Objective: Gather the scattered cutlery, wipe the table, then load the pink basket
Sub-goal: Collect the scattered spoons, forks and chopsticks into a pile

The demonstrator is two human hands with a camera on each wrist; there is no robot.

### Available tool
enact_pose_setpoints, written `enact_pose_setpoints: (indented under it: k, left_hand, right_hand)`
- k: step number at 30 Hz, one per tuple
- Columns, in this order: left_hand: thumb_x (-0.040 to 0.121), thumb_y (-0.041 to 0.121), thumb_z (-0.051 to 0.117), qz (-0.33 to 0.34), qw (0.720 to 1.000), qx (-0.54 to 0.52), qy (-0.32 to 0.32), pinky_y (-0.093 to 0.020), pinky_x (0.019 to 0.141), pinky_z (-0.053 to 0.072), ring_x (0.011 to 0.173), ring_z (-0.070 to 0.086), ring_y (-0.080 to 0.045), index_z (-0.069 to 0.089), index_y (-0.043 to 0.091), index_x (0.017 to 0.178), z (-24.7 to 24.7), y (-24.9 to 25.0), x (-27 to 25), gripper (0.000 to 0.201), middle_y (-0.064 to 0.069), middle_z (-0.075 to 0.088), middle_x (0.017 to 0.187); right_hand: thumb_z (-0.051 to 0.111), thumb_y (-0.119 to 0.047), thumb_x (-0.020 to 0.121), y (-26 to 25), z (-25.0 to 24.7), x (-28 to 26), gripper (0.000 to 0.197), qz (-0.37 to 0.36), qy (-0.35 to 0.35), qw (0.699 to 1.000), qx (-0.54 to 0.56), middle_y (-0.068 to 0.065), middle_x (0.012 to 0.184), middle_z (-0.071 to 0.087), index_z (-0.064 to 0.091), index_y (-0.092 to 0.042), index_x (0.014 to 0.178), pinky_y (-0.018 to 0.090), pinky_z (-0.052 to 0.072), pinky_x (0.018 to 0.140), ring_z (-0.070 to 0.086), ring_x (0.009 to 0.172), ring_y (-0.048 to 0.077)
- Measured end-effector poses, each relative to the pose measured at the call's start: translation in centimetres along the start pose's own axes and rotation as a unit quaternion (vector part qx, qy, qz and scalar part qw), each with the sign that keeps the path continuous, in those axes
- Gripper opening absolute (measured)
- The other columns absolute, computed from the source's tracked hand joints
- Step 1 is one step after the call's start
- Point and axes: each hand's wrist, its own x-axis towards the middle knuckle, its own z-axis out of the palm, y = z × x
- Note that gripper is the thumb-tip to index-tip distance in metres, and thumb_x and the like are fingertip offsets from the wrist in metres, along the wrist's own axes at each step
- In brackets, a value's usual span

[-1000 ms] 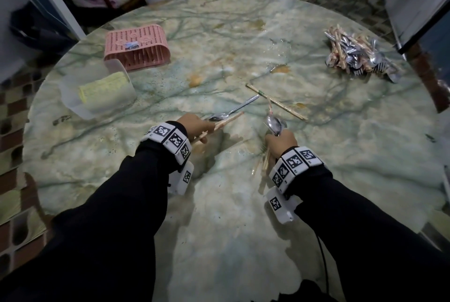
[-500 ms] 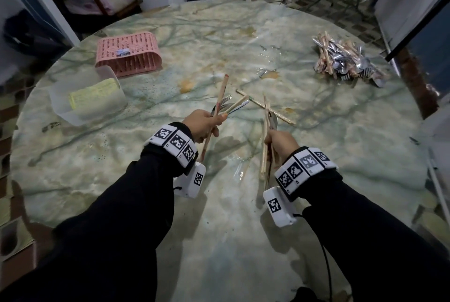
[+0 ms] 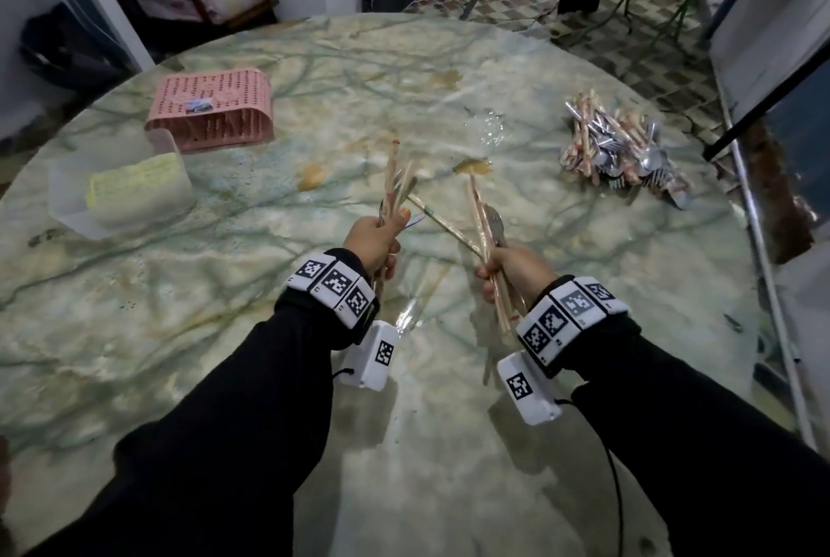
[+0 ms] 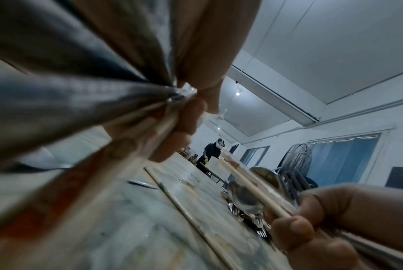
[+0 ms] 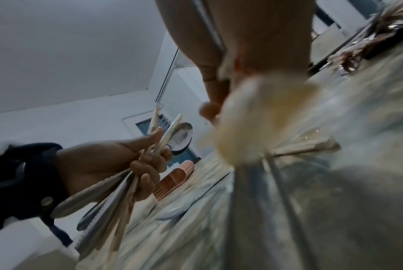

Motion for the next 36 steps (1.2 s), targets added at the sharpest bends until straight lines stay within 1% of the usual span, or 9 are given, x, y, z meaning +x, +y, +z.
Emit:
enact_pose_setpoints:
  k: [5,8,10,12,19,24,28,34,36]
  left_hand:
    - [0.089,0.018,0.062,-0.004,0.996,0.016,0.092,-0.02,0.037,0.034,0.035,0.036,-0.01,0.046,0.011,0.076,2.6,-0.4,1.4,0.021,-0.004,0.039,0.059]
    - [0.082,0.005,0.065,-0.014,0.985,0.058,0.162,-0.028,0.044,0.039,0.049,0.045,-0.022,0.053,0.006,0.085,3.1,-1.2,2.5,0.012,-0.01,0.047,0.069]
    - [0.08,0.005,0.066,-0.014,0.973,0.096,0.209,-0.041,0.064,0.051,0.074,0.061,-0.038,0.06,-0.003,0.099,3.3,-1.7,3.0,0.021,-0.018,0.059,0.079]
    - [0.08,0.008,0.067,-0.017,0.956,0.133,0.261,-0.039,0.082,0.049,0.097,0.062,-0.037,0.061,-0.002,0.106,3.3,-2.1,3.2,0.029,-0.02,0.065,0.101]
    - [0.083,0.017,0.066,-0.045,0.885,0.192,0.422,-0.033,0.081,0.045,0.101,0.059,-0.032,0.061,0.002,0.108,0.4,-3.3,3.1,0.03,-0.018,0.062,0.113]
    - [0.077,0.026,0.073,-0.084,0.883,0.16,0.432,-0.022,0.068,0.038,0.083,0.056,-0.023,0.06,0.012,0.116,-1.3,-4.7,3.6,0.043,-0.016,0.057,0.117]
    - [0.08,0.022,0.071,-0.116,0.874,0.158,0.445,-0.027,0.07,0.035,0.102,0.058,-0.032,0.053,0.004,0.119,-1.7,-4.9,4.0,0.046,-0.018,0.054,0.123]
    - [0.08,0.01,0.07,-0.128,0.879,0.13,0.442,-0.035,0.087,0.046,0.108,0.059,-0.033,0.046,0.005,0.128,-2.6,-4.1,4.6,0.053,-0.016,0.061,0.119]
    - [0.081,0.01,0.067,-0.14,0.88,0.14,0.432,-0.034,0.08,0.049,0.102,0.062,-0.033,0.053,0.003,0.124,-3.0,-4.0,4.5,0.046,-0.016,0.065,0.112]
  right_hand:
    - [0.041,0.001,0.086,-1.6,-1.4,3.0,0.023,-0.047,0.014,0.991,-0.128,0.005,0.054,0.04,0.043,-0.01,0.065,0.013,0.026,0.033,0.032,0.025,0.008]
    - [0.049,-0.005,0.085,-2.1,-2.1,4.8,0.021,-0.078,0.001,0.976,-0.205,0.004,0.059,0.045,0.046,-0.013,0.066,0.02,0.03,0.041,0.039,0.043,0.013]
    - [0.054,-0.009,0.083,-2.2,-2.3,5.8,0.011,-0.088,-0.005,0.964,-0.25,0.004,0.064,0.05,0.053,-0.011,0.073,0.024,0.035,0.045,0.044,0.051,0.015]
    - [0.06,-0.013,0.082,-2.4,-2.2,6.7,0.007,-0.099,-0.014,0.954,-0.283,0.007,0.075,0.056,0.058,-0.007,0.087,0.027,0.039,0.053,0.052,0.061,0.019]
    - [0.065,-0.03,0.084,-3.2,-0.3,8.1,0.041,-0.11,-0.031,0.921,-0.373,0.016,0.101,0.066,0.058,-0.001,0.113,0.034,0.052,0.083,0.064,0.094,0.031]
    - [0.059,-0.015,0.087,-3.2,0.7,9.3,0.043,-0.129,-0.02,0.898,-0.42,0.009,0.099,0.062,0.05,-0.009,0.129,0.019,0.037,0.063,0.053,0.078,0.019]
    - [0.061,-0.011,0.087,-3.1,1.5,10.3,0.033,-0.11,-0.006,0.878,-0.466,0.016,0.117,0.062,0.056,-0.002,0.118,0.028,0.044,0.079,0.059,0.106,0.029]
    - [0.06,-0.016,0.087,-2.8,1.6,10.9,0.024,-0.119,-0.013,0.86,-0.496,0.016,0.107,0.065,0.058,-0.002,0.107,0.025,0.04,0.065,0.061,0.087,0.031]
    - [0.06,-0.018,0.087,-2.8,1.5,10.7,0.024,-0.121,-0.021,0.856,-0.503,0.016,0.105,0.065,0.058,-0.003,0.105,0.026,0.04,0.064,0.057,0.078,0.029]
